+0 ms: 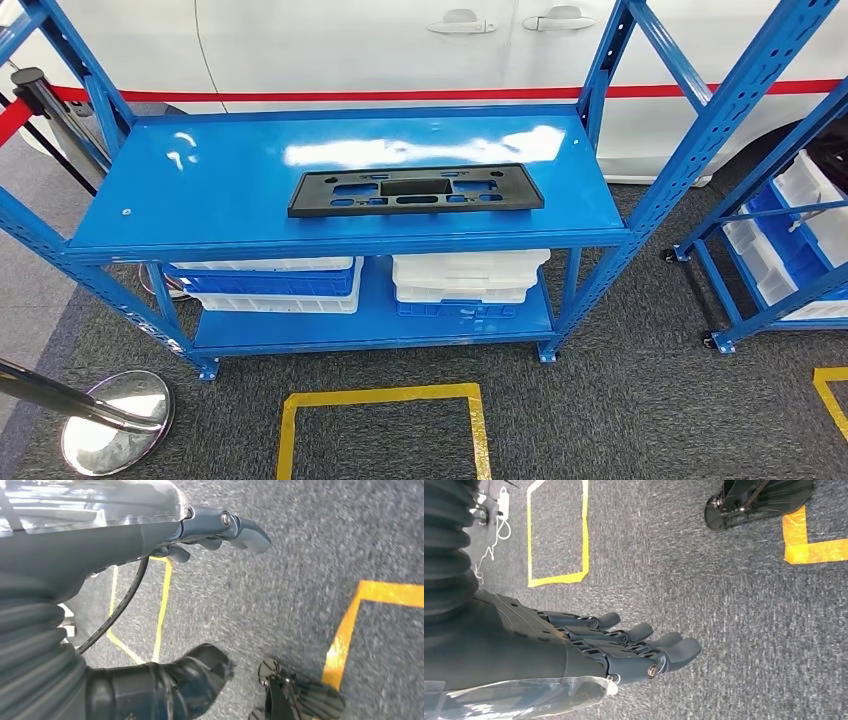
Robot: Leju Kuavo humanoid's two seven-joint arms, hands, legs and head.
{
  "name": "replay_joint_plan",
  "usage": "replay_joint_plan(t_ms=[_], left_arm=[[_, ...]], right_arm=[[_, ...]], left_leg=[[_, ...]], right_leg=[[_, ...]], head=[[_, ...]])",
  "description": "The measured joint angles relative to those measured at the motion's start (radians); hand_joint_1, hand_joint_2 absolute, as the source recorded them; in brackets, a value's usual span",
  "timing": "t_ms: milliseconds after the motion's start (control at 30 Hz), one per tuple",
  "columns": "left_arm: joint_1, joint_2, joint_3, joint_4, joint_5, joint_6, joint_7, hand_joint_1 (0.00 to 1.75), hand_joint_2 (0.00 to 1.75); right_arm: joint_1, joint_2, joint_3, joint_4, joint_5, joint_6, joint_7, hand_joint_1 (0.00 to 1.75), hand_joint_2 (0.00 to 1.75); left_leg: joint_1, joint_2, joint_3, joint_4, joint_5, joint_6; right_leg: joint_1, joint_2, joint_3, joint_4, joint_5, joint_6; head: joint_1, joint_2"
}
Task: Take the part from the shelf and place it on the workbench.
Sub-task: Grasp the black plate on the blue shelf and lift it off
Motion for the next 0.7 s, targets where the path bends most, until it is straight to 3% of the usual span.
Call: replay_joint_plan(t_ms=[267, 333, 400, 467, 700], left_arm=[[-0.005, -0.009, 0.041, 0.006, -0.039, 0.002, 0.0, 0.0, 1.75], [-0.014, -0.019, 0.094, 0.013, -0.096, 0.008, 0.002, 0.0, 0.87], [-0.032, -0.042, 0.207, 0.029, -0.213, 0.017, 0.003, 0.0, 0.0], [-0.043, -0.059, 0.289, 0.041, -0.296, 0.021, 0.003, 0.0, 0.0], [-0.068, -0.092, 0.449, 0.061, -0.459, 0.034, 0.003, 0.0, 0.0]], right_arm=[[-0.005, 0.008, -0.036, 0.006, 0.027, -0.001, 0.0, 0.0, 1.75], [-0.013, 0.018, -0.082, 0.014, 0.068, -0.002, 0.001, 0.0, 0.87], [-0.032, 0.038, -0.182, 0.032, 0.149, -0.005, 0.001, 0.0, 0.0], [-0.045, 0.054, -0.257, 0.045, 0.206, -0.006, 0.001, 0.0, 0.0], [-0.071, 0.083, -0.399, 0.069, 0.313, -0.013, 0.0, 0.0, 0.0]], left_leg=[[0.0, 0.0, 0.0, 0.0, 0.0, 0.0], [0.0, 0.0, 0.0, 0.0, 0.0, 0.0], [0.0, 0.0, 0.0, 0.0, 0.0, 0.0], [0.0, 0.0, 0.0, 0.0, 0.0, 0.0], [0.0, 0.0, 0.0, 0.0, 0.0, 0.0]], right_leg=[[0.0, 0.0, 0.0, 0.0, 0.0, 0.0], [0.0, 0.0, 0.0, 0.0, 0.0, 0.0], [0.0, 0.0, 0.0, 0.0, 0.0, 0.0], [0.0, 0.0, 0.0, 0.0, 0.0, 0.0], [0.0, 0.0, 0.0, 0.0, 0.0, 0.0]], head=[[0.0, 0.0], [0.0, 0.0], [0.0, 0.0], [0.0, 0.0], [0.0, 0.0]])
